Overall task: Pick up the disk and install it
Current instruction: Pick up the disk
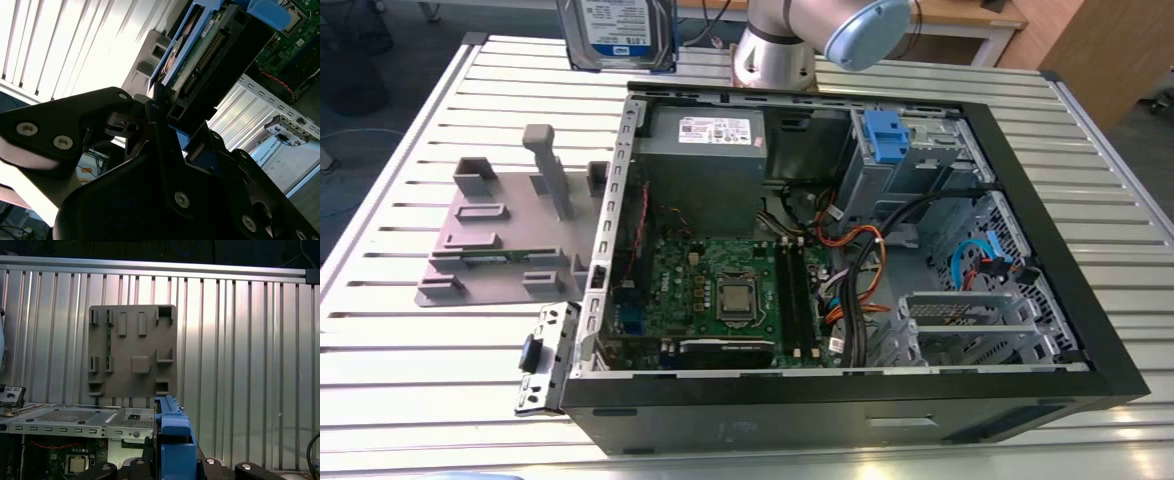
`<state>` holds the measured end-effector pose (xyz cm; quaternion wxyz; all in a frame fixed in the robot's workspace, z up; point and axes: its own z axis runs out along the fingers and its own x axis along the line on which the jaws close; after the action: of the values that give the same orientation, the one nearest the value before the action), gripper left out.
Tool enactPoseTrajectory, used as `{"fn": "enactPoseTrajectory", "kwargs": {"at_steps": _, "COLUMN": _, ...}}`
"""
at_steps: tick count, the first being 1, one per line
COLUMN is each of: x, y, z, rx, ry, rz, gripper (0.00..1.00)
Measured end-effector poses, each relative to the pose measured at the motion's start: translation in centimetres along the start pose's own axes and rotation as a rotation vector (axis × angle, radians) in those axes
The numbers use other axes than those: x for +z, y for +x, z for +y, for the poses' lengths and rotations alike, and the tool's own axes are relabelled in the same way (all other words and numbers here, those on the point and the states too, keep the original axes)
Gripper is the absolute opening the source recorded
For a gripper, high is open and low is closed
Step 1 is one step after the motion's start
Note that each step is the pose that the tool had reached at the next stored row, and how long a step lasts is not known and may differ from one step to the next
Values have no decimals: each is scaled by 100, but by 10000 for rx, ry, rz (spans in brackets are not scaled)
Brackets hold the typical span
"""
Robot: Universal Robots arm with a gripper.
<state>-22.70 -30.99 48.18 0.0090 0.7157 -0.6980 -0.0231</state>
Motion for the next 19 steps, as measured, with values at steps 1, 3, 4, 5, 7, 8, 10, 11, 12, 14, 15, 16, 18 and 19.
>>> {"fn": "enactPoseTrajectory", "kwargs": {"at_steps": 1, "x": 0, "y": 0, "z": -2, "rx": 0, "ry": 0, "rz": 0, "gripper": 37}}
{"fn": "enactPoseTrajectory", "kwargs": {"at_steps": 3, "x": 0, "y": 0, "z": -6, "rx": 0, "ry": 0, "rz": 1, "gripper": 37}}
{"fn": "enactPoseTrajectory", "kwargs": {"at_steps": 4, "x": 0, "y": 0, "z": -8, "rx": 0, "ry": 0, "rz": 1, "gripper": 37}}
{"fn": "enactPoseTrajectory", "kwargs": {"at_steps": 5, "x": 0, "y": 0, "z": -10, "rx": 0, "ry": 0, "rz": 1, "gripper": 37}}
{"fn": "enactPoseTrajectory", "kwargs": {"at_steps": 7, "x": 0, "y": 0, "z": -13, "rx": 0, "ry": 0, "rz": 2, "gripper": 37}}
{"fn": "enactPoseTrajectory", "kwargs": {"at_steps": 8, "x": 16, "y": 5, "z": -197, "rx": 1, "ry": 0, "rz": 24, "gripper": 37}}
{"fn": "enactPoseTrajectory", "kwargs": {"at_steps": 10, "x": 39, "y": 13, "z": -266, "rx": 6, "ry": -3, "rz": 137, "gripper": 37}}
{"fn": "enactPoseTrajectory", "kwargs": {"at_steps": 11, "x": 39, "y": 15, "z": -266, "rx": 6, "ry": -3, "rz": 139, "gripper": 37}}
{"fn": "enactPoseTrajectory", "kwargs": {"at_steps": 12, "x": 39, "y": 17, "z": -266, "rx": 5, "ry": -3, "rz": 139, "gripper": 37}}
{"fn": "enactPoseTrajectory", "kwargs": {"at_steps": 14, "x": 39, "y": 22, "z": -265, "rx": 6, "ry": -3, "rz": 140, "gripper": 37}}
{"fn": "enactPoseTrajectory", "kwargs": {"at_steps": 15, "x": 39, "y": 25, "z": -266, "rx": 6, "ry": -4, "rz": 141, "gripper": 37}}
{"fn": "enactPoseTrajectory", "kwargs": {"at_steps": 16, "x": 39, "y": 27, "z": -266, "rx": 6, "ry": -3, "rz": 141, "gripper": 37}}
{"fn": "enactPoseTrajectory", "kwargs": {"at_steps": 18, "x": 39, "y": 31, "z": -266, "rx": 6, "ry": -4, "rz": 141, "gripper": 37}}
{"fn": "enactPoseTrajectory", "kwargs": {"at_steps": 19, "x": 39, "y": 32, "z": -266, "rx": 7, "ry": -4, "rz": 142, "gripper": 37}}
